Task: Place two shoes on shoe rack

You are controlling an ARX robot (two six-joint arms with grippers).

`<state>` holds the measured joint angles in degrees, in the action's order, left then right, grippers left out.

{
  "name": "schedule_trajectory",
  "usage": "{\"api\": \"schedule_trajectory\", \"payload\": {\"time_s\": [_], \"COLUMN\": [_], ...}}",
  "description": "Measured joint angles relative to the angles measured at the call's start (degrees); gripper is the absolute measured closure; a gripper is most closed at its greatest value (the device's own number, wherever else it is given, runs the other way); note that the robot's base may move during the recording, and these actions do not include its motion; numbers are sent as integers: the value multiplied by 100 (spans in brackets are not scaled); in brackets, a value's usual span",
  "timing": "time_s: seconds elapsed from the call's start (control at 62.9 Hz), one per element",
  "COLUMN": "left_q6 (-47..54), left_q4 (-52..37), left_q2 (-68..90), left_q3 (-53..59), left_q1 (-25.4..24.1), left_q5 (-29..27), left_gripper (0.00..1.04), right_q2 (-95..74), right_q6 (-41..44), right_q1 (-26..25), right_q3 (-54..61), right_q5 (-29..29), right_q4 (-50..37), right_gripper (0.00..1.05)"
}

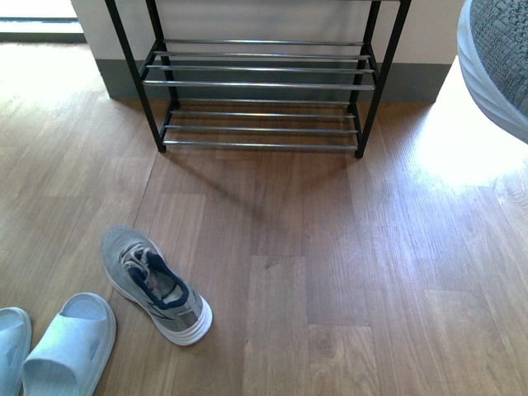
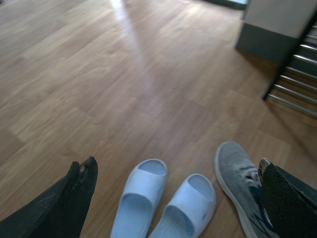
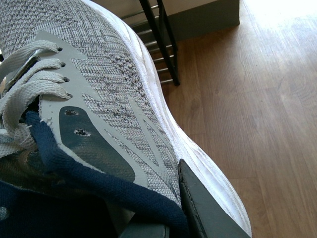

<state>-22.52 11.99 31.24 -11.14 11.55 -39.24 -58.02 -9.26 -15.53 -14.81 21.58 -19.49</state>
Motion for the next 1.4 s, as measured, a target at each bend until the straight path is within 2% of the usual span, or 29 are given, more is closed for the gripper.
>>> {"api": "schedule_trajectory", "payload": {"time_s": [0.127, 0.238, 0.334, 0.556, 0.937, 1.398], "left_q6": [-669, -1386, -1740, -2203, -2863, -3123], "left_q4": [-1167, -2398, -2573, -2546, -2262, -2168], "left_q2": [1982, 4878, 6651, 9110, 11383, 12255], "left_q3": [-428, -1333, -2035, -3362, -5073, -5390], "left_q1": [72, 247, 341, 544, 817, 664], "left_q5": [286, 782, 1047, 1523, 2000, 2020], "left_gripper": [9, 9, 9, 9, 9, 9], "right_q2": [0, 0, 0, 0, 0, 0], "right_q6": [0, 0, 0, 0, 0, 0], "right_q1": [0, 0, 0, 0, 0, 0], "right_q3": [0, 0, 0, 0, 0, 0], "right_q5": [7, 9, 2, 7, 4, 7], "right_q4": [0, 0, 0, 0, 0, 0], "right_gripper": [103, 103, 103, 103, 103, 103]}}
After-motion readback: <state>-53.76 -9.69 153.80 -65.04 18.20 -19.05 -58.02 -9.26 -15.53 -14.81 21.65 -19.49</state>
